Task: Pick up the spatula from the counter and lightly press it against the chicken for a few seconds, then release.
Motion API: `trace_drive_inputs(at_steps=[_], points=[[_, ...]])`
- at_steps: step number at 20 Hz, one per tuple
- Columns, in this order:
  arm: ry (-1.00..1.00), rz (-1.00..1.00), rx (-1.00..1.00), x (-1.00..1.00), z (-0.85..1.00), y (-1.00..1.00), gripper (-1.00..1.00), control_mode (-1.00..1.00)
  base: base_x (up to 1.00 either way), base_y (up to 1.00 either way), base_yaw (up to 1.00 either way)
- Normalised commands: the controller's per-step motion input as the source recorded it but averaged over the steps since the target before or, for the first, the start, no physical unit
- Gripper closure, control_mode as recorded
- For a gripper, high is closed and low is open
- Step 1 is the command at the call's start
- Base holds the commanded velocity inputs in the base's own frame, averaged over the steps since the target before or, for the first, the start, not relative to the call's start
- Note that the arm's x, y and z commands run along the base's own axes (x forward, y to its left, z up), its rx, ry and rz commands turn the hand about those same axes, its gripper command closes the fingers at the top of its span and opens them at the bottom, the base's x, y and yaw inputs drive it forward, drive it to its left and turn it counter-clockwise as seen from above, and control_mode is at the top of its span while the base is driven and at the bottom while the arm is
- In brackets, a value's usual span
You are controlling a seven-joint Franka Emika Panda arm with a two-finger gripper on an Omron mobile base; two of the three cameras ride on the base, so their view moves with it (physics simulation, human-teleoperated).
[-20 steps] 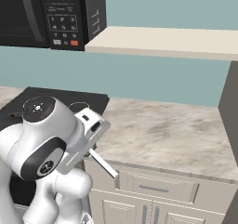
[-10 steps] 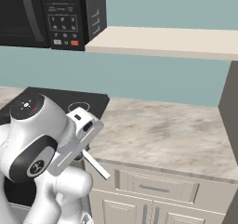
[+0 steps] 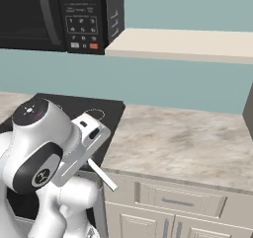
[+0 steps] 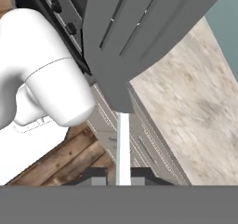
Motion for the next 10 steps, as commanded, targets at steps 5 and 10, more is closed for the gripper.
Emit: trace_drive_inputs(at_steps=[5, 10], points=[[0.00, 0.00, 0.00, 0.00, 0.00, 0.00, 1.00, 1.00, -0.12, 0.66, -0.01], [0.00, 0.00, 0.00, 0.00, 0.00, 0.00, 1.00, 1.00, -0.09, 0.61, -0.01]])
